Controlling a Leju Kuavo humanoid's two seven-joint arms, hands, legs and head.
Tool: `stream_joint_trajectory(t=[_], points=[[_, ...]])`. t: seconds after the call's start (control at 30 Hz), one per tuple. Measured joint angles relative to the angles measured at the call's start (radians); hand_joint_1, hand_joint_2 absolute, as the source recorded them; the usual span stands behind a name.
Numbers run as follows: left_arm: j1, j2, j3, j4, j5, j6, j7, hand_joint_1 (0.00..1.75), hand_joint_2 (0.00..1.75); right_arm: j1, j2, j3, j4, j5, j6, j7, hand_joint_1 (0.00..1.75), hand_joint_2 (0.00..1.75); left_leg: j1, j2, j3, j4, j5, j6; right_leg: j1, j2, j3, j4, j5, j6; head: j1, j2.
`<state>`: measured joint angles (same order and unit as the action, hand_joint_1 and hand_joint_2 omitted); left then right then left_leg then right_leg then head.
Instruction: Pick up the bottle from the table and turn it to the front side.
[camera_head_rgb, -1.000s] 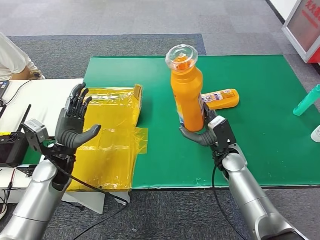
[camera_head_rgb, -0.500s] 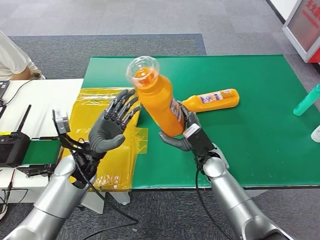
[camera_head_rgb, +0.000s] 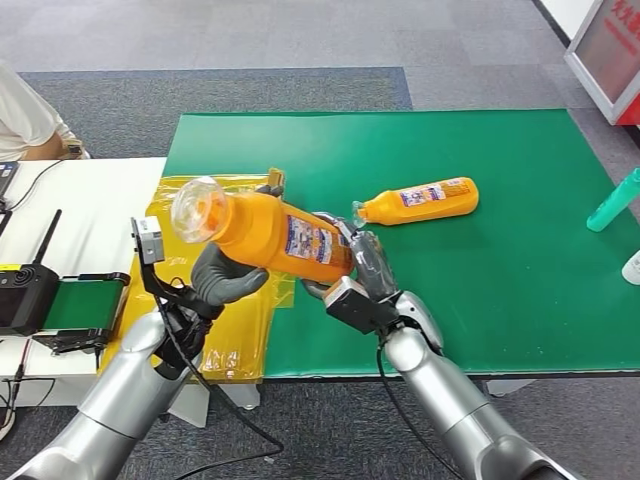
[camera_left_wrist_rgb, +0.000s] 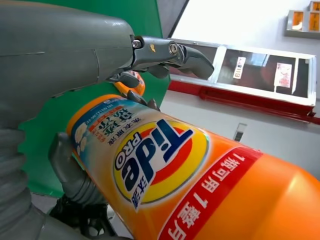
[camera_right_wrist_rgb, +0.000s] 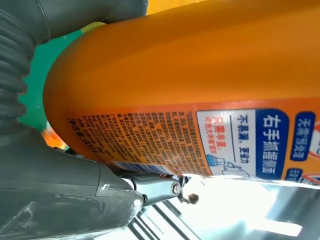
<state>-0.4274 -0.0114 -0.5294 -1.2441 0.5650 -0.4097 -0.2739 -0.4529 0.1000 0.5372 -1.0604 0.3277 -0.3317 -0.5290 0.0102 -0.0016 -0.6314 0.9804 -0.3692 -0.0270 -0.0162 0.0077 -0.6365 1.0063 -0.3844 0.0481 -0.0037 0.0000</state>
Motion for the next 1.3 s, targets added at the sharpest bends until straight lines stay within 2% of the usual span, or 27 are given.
stream_joint_trajectory(t=[0.27, 0.67, 0.73, 0.93, 1.13, 1.17, 1.3], points=[[-0.006, 0.006, 0.000, 0.001, -0.040, 0.030, -0.001, 0.00, 1.75, -0.001, 0.000, 0.055, -0.010, 0.075, -0.068, 0.023, 1.75, 1.75, 0.000, 0.000, 0.000, 0.000, 0.000, 0.000, 0.000, 0.000, 0.000, 0.000, 0.000, 0.000, 0.000, 0.000], [-0.008, 0.012, -0.008, 0.008, -0.031, -0.007, 0.006, 0.00, 1.75, -0.007, 0.001, 0.089, -0.010, 0.045, -0.050, 0.039, 1.75, 1.75, 0.000, 0.000, -0.001, 0.000, 0.000, 0.000, 0.000, 0.000, 0.000, 0.000, 0.000, 0.000, 0.000, 0.000], [-0.011, 0.012, -0.010, 0.008, -0.039, -0.018, 0.006, 0.00, 1.75, -0.008, 0.001, 0.090, -0.009, 0.021, -0.022, 0.042, 1.75, 1.75, 0.000, 0.000, -0.001, 0.000, 0.000, 0.000, 0.000, 0.000, 0.000, 0.000, 0.000, 0.000, 0.000, 0.000], [-0.029, 0.019, -0.032, 0.009, -0.097, -0.057, -0.006, 0.00, 1.75, -0.028, 0.003, 0.078, 0.007, -0.134, 0.185, 0.035, 1.75, 1.75, 0.000, 0.000, -0.001, 0.000, 0.000, 0.000, 0.000, 0.000, -0.001, 0.000, 0.000, 0.000, 0.000, 0.000], [-0.044, 0.028, -0.041, 0.012, -0.122, -0.058, -0.016, 0.00, 1.75, -0.053, 0.003, 0.064, 0.034, -0.180, 0.267, 0.032, 1.75, 1.75, 0.000, 0.000, -0.001, 0.000, 0.001, 0.000, 0.000, 0.000, -0.001, 0.000, 0.001, 0.000, 0.000, 0.000], [-0.045, 0.029, -0.041, 0.012, -0.125, -0.057, -0.017, 0.04, 1.75, -0.055, 0.003, 0.063, 0.038, -0.184, 0.275, 0.032, 1.75, 1.75, 0.000, 0.000, -0.001, 0.000, 0.001, 0.000, 0.000, 0.000, -0.001, 0.000, 0.001, 0.000, 0.000, 0.000], [-0.045, 0.030, -0.042, 0.014, -0.145, -0.044, -0.027, 1.75, 1.75, -0.069, 0.003, 0.061, 0.057, -0.201, 0.310, 0.037, 1.75, 1.75, 0.000, 0.000, -0.001, 0.000, 0.000, 0.000, 0.000, 0.000, -0.001, 0.000, 0.001, 0.000, 0.000, 0.000]])
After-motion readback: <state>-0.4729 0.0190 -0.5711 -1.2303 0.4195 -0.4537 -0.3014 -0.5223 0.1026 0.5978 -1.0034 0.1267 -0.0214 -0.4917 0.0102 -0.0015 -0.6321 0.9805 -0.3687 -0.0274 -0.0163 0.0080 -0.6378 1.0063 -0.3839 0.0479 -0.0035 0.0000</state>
